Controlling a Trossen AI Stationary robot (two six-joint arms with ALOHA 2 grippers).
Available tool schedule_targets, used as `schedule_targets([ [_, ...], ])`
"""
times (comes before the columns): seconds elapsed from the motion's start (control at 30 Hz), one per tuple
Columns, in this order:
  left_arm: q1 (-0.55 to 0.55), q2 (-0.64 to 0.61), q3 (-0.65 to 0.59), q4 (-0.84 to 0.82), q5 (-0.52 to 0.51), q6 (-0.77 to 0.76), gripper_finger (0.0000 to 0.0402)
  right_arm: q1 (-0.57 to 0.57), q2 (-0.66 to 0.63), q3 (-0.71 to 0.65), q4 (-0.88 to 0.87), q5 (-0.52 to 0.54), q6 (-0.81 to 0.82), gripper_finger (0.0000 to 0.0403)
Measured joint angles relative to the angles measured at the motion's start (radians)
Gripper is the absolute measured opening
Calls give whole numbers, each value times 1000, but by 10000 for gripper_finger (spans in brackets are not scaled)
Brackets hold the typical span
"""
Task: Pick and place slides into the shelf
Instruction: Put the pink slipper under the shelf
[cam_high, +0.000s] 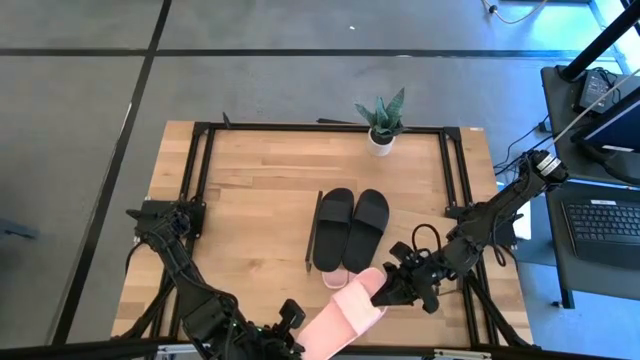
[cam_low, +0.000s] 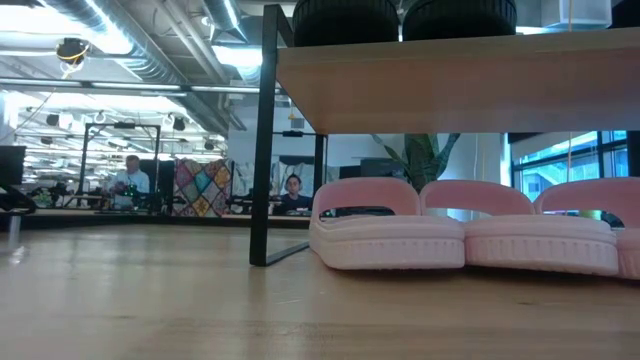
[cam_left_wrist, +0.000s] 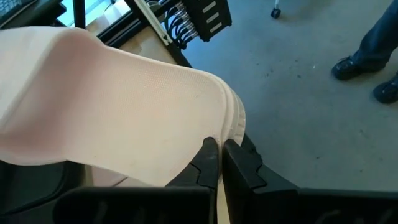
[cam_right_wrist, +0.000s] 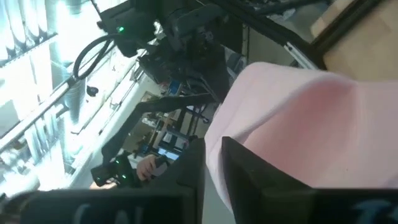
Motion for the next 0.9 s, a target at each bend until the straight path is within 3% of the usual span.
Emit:
schedule_targets([
  [0.33, 0, 0, 0, 3, 1, 0, 0, 0, 3, 0, -176, -1, 216, 103],
  [0.9, 0, 0, 0, -16, 38, -24, 0, 0, -5, 0, -200, -130, 259, 115],
])
